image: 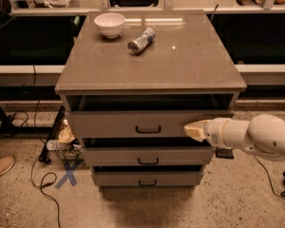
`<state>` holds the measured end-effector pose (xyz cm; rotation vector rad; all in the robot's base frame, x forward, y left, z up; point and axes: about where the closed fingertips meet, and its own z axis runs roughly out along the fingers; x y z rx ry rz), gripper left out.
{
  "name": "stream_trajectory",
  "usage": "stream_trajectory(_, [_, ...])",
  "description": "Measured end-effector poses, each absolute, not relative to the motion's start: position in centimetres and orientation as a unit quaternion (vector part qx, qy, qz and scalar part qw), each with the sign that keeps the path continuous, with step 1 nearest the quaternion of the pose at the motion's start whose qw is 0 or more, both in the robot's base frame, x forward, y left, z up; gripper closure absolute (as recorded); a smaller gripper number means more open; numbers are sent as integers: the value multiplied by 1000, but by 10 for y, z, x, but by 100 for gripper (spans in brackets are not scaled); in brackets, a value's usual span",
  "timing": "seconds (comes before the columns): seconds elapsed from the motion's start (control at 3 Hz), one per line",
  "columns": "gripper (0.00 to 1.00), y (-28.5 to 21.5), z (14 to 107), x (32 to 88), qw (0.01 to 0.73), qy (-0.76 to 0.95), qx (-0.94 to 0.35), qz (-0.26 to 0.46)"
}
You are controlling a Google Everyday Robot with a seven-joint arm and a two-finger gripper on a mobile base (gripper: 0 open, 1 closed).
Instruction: Close top drawer
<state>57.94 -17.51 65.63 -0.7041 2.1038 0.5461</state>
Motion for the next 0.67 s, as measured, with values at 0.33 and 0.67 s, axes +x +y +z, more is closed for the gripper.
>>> stream_trajectory(0.33, [100, -190, 670, 561, 435, 835, -265, 209])
stream_trajectory(0.67, [100, -211, 696, 540, 451, 834, -259, 186])
